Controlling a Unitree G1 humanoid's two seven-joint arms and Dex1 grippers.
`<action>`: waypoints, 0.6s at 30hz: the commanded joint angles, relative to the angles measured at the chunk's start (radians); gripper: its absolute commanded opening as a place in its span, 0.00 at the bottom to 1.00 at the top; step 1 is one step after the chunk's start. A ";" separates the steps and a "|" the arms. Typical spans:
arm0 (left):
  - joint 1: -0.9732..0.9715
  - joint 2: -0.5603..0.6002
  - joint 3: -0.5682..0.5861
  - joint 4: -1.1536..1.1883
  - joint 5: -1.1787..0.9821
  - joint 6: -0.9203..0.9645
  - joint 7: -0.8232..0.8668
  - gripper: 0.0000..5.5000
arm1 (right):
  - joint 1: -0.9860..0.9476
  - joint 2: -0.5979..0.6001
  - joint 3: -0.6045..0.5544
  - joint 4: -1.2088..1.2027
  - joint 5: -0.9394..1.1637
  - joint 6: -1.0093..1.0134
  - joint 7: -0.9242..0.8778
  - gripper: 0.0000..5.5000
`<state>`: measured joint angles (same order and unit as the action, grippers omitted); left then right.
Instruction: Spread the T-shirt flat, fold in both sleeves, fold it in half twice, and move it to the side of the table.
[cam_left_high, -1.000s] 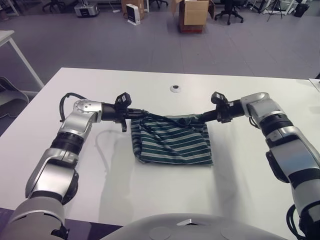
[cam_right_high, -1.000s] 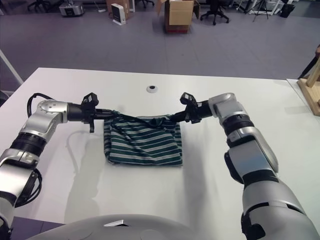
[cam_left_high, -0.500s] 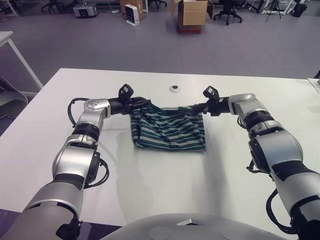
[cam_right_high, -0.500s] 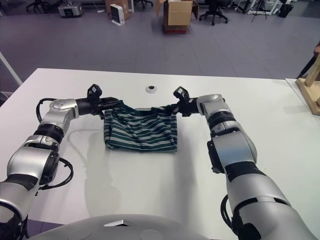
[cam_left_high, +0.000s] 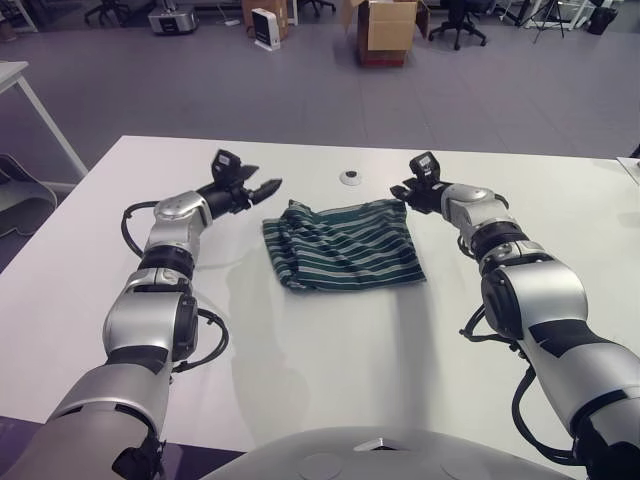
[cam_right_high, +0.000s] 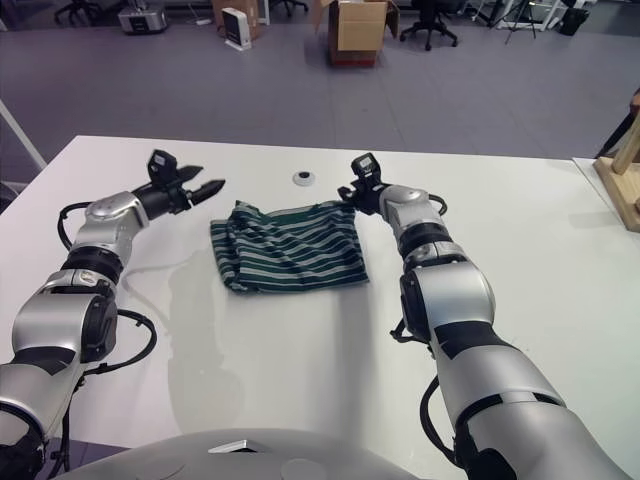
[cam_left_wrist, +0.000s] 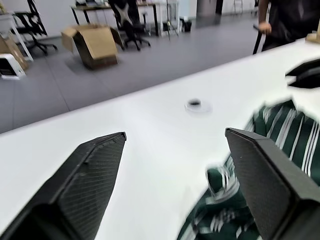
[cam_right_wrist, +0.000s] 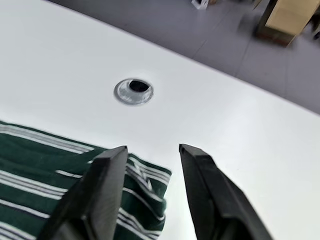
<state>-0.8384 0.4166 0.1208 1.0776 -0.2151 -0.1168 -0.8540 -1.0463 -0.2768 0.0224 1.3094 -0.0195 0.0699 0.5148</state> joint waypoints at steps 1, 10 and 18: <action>0.220 0.012 0.113 -0.303 -0.095 0.065 0.097 0.79 | 0.084 0.048 0.096 -0.156 -0.039 -0.062 0.231 0.48; 0.651 -0.094 0.177 -1.081 -0.141 0.363 0.483 0.82 | 0.475 0.082 0.413 -0.796 -0.223 0.033 0.317 0.51; 0.685 -0.090 0.224 -1.156 -0.145 0.447 0.581 0.82 | 0.640 -0.137 0.552 -1.100 -0.223 -0.166 0.548 0.51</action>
<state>-0.1644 0.3137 0.3283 -0.0763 -0.3538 0.3094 -0.2903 -0.4388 -0.3100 0.5498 0.2523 -0.2331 -0.0066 0.9918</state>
